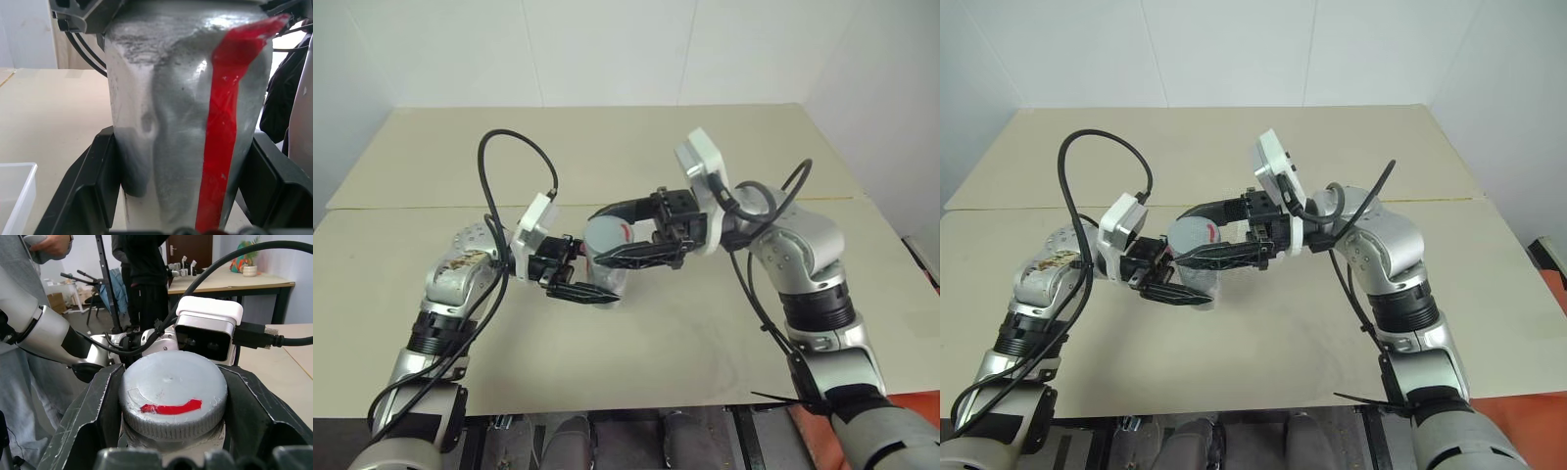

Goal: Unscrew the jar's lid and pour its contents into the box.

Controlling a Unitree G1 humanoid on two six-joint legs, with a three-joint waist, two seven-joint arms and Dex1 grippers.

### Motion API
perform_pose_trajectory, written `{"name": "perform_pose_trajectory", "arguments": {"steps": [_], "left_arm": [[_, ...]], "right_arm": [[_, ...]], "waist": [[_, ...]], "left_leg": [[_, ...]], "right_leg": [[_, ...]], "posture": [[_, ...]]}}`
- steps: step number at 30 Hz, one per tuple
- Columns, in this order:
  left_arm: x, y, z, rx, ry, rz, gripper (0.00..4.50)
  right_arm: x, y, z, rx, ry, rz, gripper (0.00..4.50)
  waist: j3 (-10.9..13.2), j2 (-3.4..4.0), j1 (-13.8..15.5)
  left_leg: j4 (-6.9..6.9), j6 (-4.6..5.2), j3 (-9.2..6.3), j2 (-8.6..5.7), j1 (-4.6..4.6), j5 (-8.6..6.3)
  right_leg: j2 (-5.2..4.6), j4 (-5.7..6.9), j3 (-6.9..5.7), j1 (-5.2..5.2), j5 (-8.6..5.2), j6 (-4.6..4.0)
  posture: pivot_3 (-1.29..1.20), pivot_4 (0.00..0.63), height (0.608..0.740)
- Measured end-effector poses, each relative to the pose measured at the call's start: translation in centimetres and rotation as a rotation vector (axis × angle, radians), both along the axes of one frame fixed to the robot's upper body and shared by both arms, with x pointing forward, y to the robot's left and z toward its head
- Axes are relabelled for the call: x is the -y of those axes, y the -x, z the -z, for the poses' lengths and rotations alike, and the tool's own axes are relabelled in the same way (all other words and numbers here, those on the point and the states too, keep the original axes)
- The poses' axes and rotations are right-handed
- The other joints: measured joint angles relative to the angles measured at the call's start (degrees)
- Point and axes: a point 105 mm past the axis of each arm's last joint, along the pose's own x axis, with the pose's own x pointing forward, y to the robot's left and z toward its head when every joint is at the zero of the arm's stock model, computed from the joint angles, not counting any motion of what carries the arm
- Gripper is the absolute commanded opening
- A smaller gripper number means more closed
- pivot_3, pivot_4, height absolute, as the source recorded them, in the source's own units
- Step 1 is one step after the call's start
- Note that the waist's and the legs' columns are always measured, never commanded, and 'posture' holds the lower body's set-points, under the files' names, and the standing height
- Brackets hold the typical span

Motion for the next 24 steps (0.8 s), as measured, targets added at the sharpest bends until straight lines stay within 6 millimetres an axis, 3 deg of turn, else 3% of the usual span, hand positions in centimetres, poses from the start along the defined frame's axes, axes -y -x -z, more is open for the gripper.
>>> {"name": "perform_pose_trajectory", "arguments": {"steps": [3, 8, 16, 24], "left_arm": [[-0.1, 0.0, -0.1, 0.01, 0.004, -0.004, 2.97], [-0.2, -0.4, -0.1, 0.024, 0.016, -0.045, 2.97], [-1.7, -1.2, 0.6, 0.0, 0.031, -0.194, 2.97], [-2.3, -4.2, 0.3, 0.073, 0.08, -0.491, 2.97]], "right_arm": [[-0.2, 0.0, -0.1, 0.006, 0.0, -0.005, 2.79], [-0.6, 0.0, 0.0, 0.012, -0.005, -0.012, 4.39], [-0.8, -1.2, 0.1, 0.028, -0.011, 0.113, 4.45], [0.6, -3.3, 1.0, 0.038, -0.033, 0.394, 4.45]], "waist": [[0.0, 0.0, 0.01], [0.0, 0.0, 0.0], [0.0, 0.0, 0.02], [0.0, 0.0, 0.39]], "left_leg": [[0.0, 0.0, 0.0, 0.0, 0.0, 0.0], [0.0, 0.0, 0.0, 0.04, 0.0, 0.0], [0.0, 0.0, 0.0, 0.09, -0.01, 0.0], [0.0, 0.0, 0.01, 0.06, -0.05, 0.0]], "right_leg": [[-0.01, 0.0, 0.0, 0.0, 0.0, 0.0], [0.0, 0.03, 0.0, -0.01, 0.0, 0.0], [-0.02, 0.08, 0.0, -0.05, 0.0, 0.0], [-0.08, 0.12, 0.02, -0.11, 0.0, 0.0]], "posture": [[0.0, 0.15, 0.74], [0.0, 0.15, 0.74], [0.0, 0.15, 0.74], [0.0, 0.15, 0.74]]}}
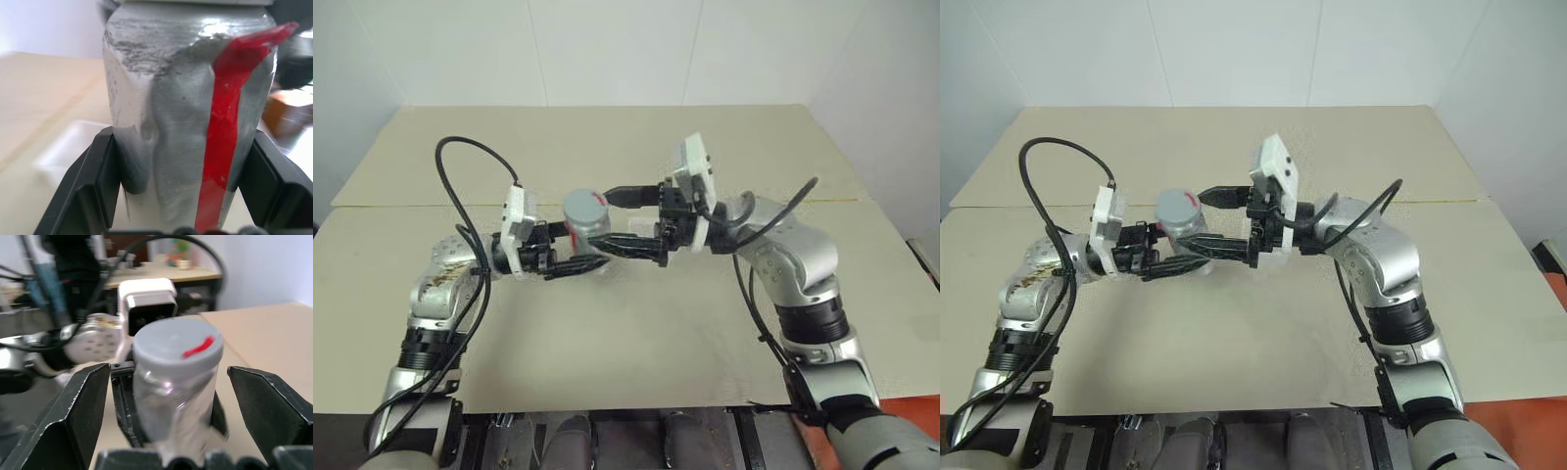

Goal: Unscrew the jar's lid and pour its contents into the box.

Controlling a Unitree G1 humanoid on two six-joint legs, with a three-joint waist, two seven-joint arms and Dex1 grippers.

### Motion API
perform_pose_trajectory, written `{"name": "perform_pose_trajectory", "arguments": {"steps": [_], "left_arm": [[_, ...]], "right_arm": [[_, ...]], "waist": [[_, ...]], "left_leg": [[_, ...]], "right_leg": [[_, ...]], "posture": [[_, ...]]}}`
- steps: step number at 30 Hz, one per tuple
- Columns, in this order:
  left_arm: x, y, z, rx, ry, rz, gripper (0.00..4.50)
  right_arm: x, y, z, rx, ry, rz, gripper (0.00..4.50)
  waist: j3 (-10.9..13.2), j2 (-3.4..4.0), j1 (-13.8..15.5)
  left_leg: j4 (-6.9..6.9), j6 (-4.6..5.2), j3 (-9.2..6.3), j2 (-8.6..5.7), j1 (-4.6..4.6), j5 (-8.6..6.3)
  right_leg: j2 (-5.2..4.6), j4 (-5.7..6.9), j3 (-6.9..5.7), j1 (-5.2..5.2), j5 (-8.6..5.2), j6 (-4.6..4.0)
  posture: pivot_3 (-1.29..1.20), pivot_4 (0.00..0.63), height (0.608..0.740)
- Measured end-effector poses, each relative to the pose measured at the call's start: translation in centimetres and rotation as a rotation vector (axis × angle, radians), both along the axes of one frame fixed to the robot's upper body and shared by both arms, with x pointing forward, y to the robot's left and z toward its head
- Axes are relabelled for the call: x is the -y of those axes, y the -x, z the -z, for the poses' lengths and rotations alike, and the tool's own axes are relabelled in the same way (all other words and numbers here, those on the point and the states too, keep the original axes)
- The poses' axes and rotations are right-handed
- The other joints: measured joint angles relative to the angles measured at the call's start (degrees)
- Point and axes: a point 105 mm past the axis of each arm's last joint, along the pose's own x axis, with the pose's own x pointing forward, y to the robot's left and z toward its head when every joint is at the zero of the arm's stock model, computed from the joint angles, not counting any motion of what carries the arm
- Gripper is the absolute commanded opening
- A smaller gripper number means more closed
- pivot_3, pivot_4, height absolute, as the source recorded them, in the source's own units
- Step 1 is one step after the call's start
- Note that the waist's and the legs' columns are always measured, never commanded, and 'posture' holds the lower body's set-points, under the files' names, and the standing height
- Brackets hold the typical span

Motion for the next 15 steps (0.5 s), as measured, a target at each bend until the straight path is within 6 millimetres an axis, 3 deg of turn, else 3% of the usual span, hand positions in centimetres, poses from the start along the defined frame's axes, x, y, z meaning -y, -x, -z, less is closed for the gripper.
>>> {"name": "perform_pose_trajectory", "arguments": {"steps": [8, 15], "left_arm": [[0.2, -2.2, 0.3, 0.004, 0.033, -0.194, 2.97], [0.3, -3.4, 0.6, 0.009, 0.029, -0.294, 2.97]], "right_arm": [[0.9, -1.7, -0.8, 0.06, -0.015, 0.214, 4.45], [-0.9, -1.6, -1.0, 0.075, -0.031, 0.279, 4.45]], "waist": [[0.0, 0.0, -0.25], [0.0, 0.0, -0.33]], "left_leg": [[0.0, -0.01, 0.03, 0.0, -0.01, 0.0], [0.0, -0.02, 0.03, -0.09, -0.01, 0.01]], "right_leg": [[0.02, 0.11, 0.02, -0.08, 0.0, 0.0], [0.01, 0.17, 0.02, -0.11, 0.0, 0.0]], "posture": [[0.0, 0.15, 0.74], [0.0, 0.15, 0.74]]}}
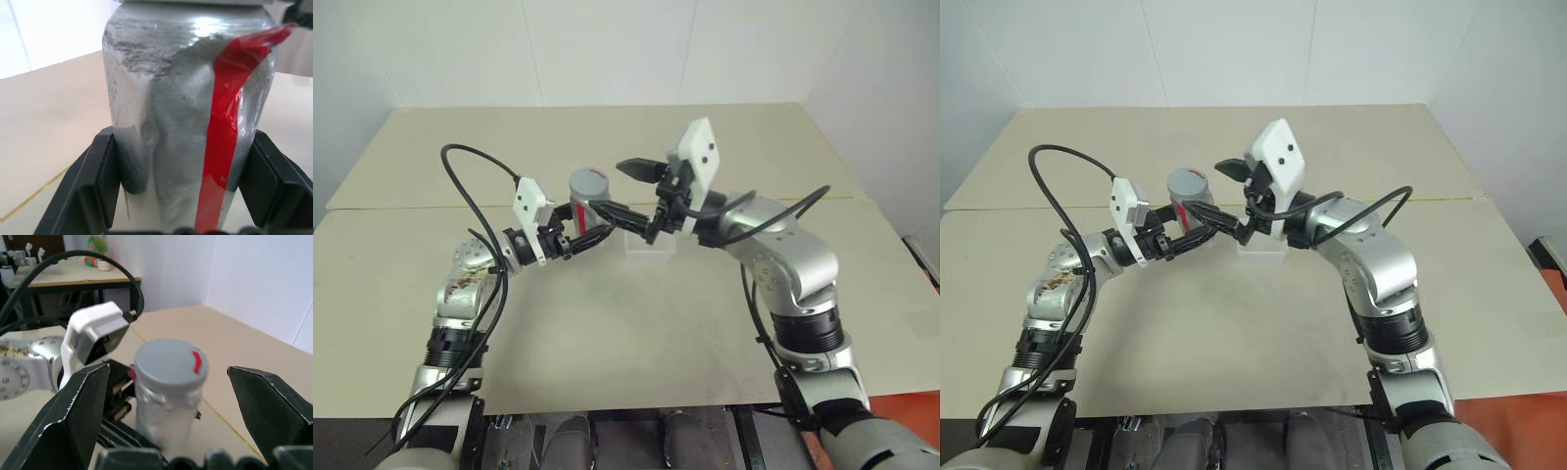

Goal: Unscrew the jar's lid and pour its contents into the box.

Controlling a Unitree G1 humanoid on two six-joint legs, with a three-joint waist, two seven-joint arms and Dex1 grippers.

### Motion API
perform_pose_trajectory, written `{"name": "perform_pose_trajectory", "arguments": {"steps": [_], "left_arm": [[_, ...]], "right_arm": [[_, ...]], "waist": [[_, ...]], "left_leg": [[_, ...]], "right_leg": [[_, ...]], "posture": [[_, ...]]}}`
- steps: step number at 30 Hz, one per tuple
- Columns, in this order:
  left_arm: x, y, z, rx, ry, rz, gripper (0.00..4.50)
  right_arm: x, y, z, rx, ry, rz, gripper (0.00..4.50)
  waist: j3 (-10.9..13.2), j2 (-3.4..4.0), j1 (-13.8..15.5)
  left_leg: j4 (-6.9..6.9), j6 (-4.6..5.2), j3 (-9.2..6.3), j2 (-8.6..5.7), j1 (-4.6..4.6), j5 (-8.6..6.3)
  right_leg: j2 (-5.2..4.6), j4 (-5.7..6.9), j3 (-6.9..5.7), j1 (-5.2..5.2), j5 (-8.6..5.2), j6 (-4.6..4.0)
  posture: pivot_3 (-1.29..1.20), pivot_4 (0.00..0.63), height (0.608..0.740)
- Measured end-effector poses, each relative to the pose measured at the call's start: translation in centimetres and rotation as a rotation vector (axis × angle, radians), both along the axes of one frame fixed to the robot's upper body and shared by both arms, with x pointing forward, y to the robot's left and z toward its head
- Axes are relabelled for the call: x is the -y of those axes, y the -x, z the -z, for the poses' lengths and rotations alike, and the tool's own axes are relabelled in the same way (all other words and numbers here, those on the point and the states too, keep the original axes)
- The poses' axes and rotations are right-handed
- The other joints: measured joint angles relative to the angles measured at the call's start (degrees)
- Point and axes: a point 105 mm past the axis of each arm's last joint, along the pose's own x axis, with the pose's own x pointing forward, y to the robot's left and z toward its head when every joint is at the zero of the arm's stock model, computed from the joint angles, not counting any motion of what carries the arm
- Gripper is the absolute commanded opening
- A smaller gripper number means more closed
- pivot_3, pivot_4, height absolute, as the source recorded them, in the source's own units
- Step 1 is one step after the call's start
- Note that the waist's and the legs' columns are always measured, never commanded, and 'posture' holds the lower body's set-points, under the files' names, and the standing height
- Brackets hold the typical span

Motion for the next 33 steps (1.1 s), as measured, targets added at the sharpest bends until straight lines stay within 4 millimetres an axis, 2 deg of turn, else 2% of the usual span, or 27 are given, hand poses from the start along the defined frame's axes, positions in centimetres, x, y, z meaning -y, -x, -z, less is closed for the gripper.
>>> {"name": "perform_pose_trajectory", "arguments": {"steps": [4, 13, 33], "left_arm": [[0.4, -0.1, 0.1, -0.004, 0.014, -0.008, 2.97], [0.8, -0.2, 0.4, -0.01, 0.004, -0.015, 2.97], [1.0, -0.2, 0.5, -0.011, 0.009, -0.015, 2.97]], "right_arm": [[-1.3, -0.4, 0.3, 0.001, 0.018, 0.053, 4.45], [-2.6, -1.2, 0.1, -0.008, 0.021, 0.113, 4.45], [-2.9, -2.2, 0.6, -0.042, 0.027, 0.164, 4.45]], "waist": [[0.0, 0.0, -0.01], [0.0, 0.0, -0.1], [0.0, 0.0, -0.21]], "left_leg": [[0.0, -0.02, 0.0, -0.05, -0.02, 0.01], [0.0, -0.08, 0.06, -0.09, -0.12, 0.05], [-0.01, -0.08, 0.07, -0.1, -0.11, 0.05]], "right_leg": [[-0.02, 0.05, 0.0, -0.06, 0.0, 0.0], [-0.06, 0.32, 0.0, -0.37, 0.0, 0.0], [-0.06, 0.35, -0.01, -0.39, 0.0, 0.0]], "posture": [[0.0, 0.15, 0.74], [0.0, 0.15, 0.74], [0.0, 0.15, 0.74]]}}
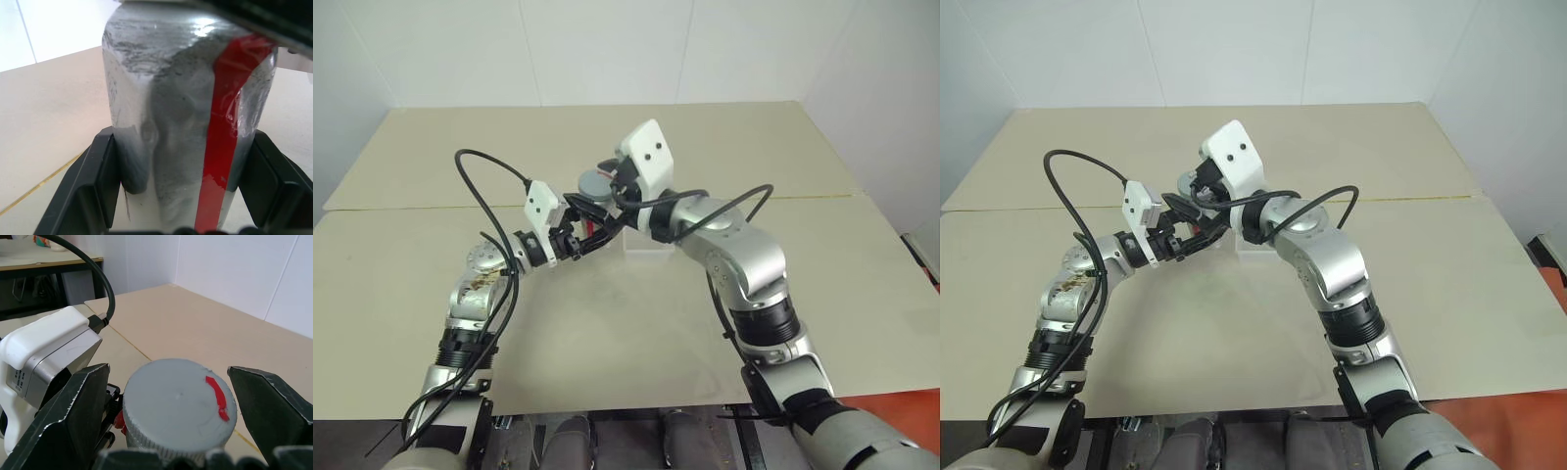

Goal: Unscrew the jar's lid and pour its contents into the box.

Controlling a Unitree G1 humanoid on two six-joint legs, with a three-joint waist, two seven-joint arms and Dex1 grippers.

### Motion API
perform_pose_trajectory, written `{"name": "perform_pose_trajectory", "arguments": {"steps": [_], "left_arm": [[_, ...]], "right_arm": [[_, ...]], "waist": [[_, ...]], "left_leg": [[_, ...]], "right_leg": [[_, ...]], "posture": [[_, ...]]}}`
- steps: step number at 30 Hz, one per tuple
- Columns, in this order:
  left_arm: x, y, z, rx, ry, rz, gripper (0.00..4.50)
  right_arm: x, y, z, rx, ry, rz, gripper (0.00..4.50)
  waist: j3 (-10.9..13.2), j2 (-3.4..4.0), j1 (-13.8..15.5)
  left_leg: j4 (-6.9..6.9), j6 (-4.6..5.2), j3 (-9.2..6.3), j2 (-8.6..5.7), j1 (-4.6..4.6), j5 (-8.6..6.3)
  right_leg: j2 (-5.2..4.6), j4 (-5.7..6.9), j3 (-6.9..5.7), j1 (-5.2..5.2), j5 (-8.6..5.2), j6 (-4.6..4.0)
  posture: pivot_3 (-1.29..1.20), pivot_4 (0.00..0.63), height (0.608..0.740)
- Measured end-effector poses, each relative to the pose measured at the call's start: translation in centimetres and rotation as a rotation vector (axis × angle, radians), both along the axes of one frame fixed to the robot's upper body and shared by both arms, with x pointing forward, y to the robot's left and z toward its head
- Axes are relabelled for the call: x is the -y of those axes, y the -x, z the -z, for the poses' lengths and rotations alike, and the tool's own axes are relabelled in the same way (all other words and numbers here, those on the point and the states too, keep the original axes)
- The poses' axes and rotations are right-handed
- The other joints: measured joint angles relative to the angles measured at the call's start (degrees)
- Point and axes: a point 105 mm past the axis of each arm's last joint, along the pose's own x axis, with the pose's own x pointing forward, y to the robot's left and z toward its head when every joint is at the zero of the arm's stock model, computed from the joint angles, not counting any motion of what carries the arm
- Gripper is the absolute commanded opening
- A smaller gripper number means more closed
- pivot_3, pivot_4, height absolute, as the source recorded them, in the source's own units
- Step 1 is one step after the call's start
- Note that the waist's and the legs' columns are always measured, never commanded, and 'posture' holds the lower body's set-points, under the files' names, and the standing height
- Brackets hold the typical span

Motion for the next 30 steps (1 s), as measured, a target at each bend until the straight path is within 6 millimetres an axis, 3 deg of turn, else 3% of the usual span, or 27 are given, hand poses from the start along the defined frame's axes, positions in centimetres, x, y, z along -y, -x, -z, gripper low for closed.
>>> {"name": "perform_pose_trajectory", "arguments": {"steps": [9, 16, 24, 30], "left_arm": [[0.0, 0.1, 0.0, 0.0, -0.001, 0.004, 2.97], [0.0, 0.2, -0.1, 0.005, -0.002, 0.005, 2.97], [0.0, 0.2, 0.0, 0.002, -0.005, 0.005, 2.97], [0.1, 1.6, 0.0, -0.019, 0.001, 0.131, 2.97]], "right_arm": [[0.4, -0.2, -0.3, -0.002, -0.02, 0.012, 4.45], [0.2, -0.2, -0.2, -0.015, -0.025, 0.0, 2.76], [0.2, -0.2, -0.2, -0.029, -0.024, -0.013, 2.76], [0.7, 1.1, -0.3, -0.051, -0.022, -0.176, 2.76]], "waist": [[0.0, 0.0, 0.0], [0.0, 0.0, -0.02], [0.0, 0.0, -0.03], [0.0, 0.0, -0.03]], "left_leg": [[0.0, 0.0, 0.0, 0.0, 0.0, 0.0], [0.0, 0.0, 0.0, 0.0, 0.0, 0.0], [0.0, 0.0, 0.0, 0.0, 0.0, 0.0], [0.0, 0.01, 0.0, -0.01, -0.01, -0.01]], "right_leg": [[0.0, 0.0, 0.0, 0.0, 0.0, 0.0], [0.0, 0.0, 0.0, -0.01, 0.0, 0.0], [0.0, 0.01, 0.0, -0.01, 0.0, 0.0], [0.0, -0.01, -0.01, 0.0, 0.0, 0.0]], "posture": [[0.0, 0.15, 0.74], [0.0, 0.15, 0.74], [0.0, 0.15, 0.74], [0.0, 0.15, 0.74]]}}
